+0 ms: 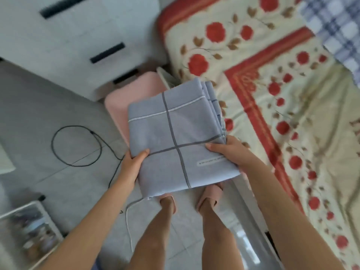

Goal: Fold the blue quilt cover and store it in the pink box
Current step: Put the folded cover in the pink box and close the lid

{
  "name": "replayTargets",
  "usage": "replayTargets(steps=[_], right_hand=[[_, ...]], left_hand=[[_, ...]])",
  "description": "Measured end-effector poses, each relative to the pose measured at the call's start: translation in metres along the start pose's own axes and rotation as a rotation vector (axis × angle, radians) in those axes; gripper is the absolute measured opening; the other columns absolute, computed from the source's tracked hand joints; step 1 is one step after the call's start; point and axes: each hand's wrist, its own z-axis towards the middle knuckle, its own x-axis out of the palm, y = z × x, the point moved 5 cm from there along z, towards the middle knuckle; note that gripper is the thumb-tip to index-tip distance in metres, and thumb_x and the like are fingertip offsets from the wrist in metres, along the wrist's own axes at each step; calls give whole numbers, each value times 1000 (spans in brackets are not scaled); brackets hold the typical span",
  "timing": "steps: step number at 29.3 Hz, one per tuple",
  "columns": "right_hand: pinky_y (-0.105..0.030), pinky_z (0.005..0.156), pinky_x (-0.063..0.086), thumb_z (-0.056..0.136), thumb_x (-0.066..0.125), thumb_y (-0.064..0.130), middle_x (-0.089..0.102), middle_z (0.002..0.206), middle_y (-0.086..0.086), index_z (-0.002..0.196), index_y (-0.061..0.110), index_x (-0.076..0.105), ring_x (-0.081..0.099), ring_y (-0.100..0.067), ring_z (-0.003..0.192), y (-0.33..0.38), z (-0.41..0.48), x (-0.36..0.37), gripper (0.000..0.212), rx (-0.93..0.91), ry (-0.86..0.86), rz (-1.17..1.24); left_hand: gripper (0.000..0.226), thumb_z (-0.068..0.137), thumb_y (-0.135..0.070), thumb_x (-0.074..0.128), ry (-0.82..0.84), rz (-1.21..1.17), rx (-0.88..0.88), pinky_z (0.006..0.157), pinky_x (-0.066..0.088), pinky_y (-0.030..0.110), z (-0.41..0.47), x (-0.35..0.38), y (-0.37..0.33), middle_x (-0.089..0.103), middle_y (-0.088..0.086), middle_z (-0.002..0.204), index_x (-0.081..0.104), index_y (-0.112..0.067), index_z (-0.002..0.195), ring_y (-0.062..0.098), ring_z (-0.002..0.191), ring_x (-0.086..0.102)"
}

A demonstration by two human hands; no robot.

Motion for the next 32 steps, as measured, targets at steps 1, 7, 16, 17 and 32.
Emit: replayTargets(steps=[1, 7, 16, 17, 32], right_hand=[[-23, 70, 54, 84, 71, 17, 72, 92, 2, 96, 22, 65, 69, -17, 86, 16, 12, 17, 15, -16, -1, -32], [-35, 81, 51, 85, 69, 21, 67, 95, -3, 98, 18, 65, 63, -21, 87, 69, 119, 115, 14, -190, -45, -436], [-30, 72, 44, 92, 58, 31, 67, 101, -6, 112, 16, 62, 61, -27, 90, 47, 251, 199, 26, -242, -42, -877], [-33, 76, 47, 90, 60, 30, 67, 102, -6, 112, 17, 63, 61, -27, 92, 39, 263, 205, 26, -235, -26, -812], [-45, 107, 33, 86, 60, 12, -2, 156, -16, 150, 28, -2, 21, -36, 139, -96, 362, 210, 91, -30, -309, -1225]], left_hand=[[39, 84, -18, 69, -22, 17, -4, 88, 52, 41, 17, -14, 2, 65, 9, 113, 54, -10, 120, 26, 100, 63], [45, 83, -9, 60, -148, 51, -98, 63, 42, 23, 123, -73, 48, 60, 14, 105, 49, -2, 126, 22, 85, 55], [69, 97, -8, 44, -208, 402, 18, 107, 26, 30, 215, -73, 90, -1, 9, 160, 1, -13, 152, 26, 143, 20], [68, 98, -8, 41, -208, 399, 31, 106, 29, 31, 222, -74, 95, 9, 9, 159, 2, -14, 152, 28, 140, 28], [61, 97, -12, 45, -491, 547, 262, 57, 33, 32, 236, -70, 134, 42, 0, 62, 20, -23, 151, 20, 58, 45]])
